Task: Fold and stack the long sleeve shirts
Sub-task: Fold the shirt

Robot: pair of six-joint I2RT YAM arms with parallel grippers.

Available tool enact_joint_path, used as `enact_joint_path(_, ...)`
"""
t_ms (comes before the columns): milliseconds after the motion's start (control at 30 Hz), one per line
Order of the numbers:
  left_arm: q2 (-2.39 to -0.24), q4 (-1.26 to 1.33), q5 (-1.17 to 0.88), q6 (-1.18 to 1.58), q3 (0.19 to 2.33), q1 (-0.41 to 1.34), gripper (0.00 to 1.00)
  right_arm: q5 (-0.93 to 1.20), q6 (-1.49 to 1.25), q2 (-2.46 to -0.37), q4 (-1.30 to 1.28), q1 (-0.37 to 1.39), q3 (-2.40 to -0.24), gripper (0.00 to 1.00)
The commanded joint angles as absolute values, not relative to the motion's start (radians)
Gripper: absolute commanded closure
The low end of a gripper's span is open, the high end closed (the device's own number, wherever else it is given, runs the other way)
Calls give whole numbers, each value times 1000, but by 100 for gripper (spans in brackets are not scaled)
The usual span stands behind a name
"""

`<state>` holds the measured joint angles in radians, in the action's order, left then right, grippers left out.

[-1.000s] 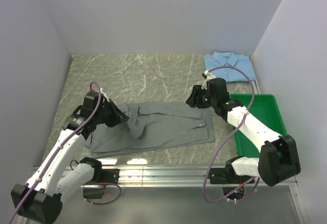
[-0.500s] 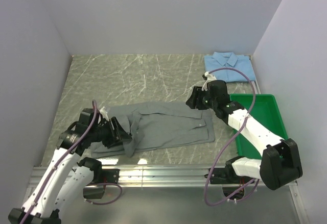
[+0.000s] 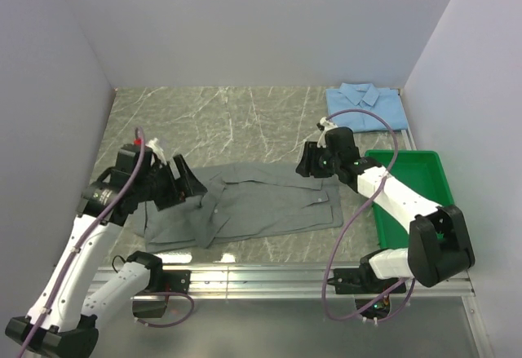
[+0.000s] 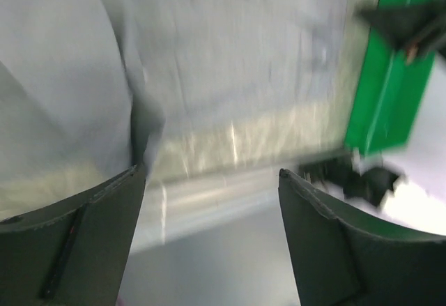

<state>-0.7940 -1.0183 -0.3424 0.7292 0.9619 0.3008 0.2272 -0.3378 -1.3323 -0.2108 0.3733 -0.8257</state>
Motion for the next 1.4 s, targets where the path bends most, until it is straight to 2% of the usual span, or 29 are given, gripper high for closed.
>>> enact_joint_path(0, -807, -999, -102, 725, 1092, 302, 18, 199, -314, -1336, -230, 380, -877, 44)
enact_joint_path(33, -818, -986, -47, 732, 1121, 302, 19, 199, -314, -1342, -232, 380, -885, 44)
enact_joint_path(200, -886, -931, -37, 726, 1204, 302, 18, 203, -295, -1370, -265, 380, -908, 45)
enact_joint_path(267, -906, -936, 47, 727, 1209, 301, 18, 193, -288, -1379, -265, 380, -908, 45)
enact_joint_path(433, -1067, -875, 208, 742, 1144, 282, 21, 198, -319, -1431, -267, 380, -931, 46)
enact_joint_path(567, -1161, -809, 251, 767, 1080, 221, 24, 189, -336, -1468, -287, 379, -949, 47)
enact_joint_path(667, -1189, -718, 250, 779, 967, 137, 25, 193, -353, -1494, -295, 383, -953, 48)
enact_joint_path(800, -1212, -588, 126, 779, 809, -33, 25, 201, -362, -1542, -299, 388, -962, 48)
enact_joint_path(900, -1238, -529, 92, 802, 766, -77, 25, 209, -371, -1584, -307, 388, -976, 48)
enact_joint_path(1133, -1314, -450, 84, 845, 732, -117, 25, 202, -387, -1709, -334, 390, -1041, 48)
enact_joint_path(1367, -1478, -382, 72, 847, 798, -173, 26, 150, -406, -1810, -409, 358, -1149, 48)
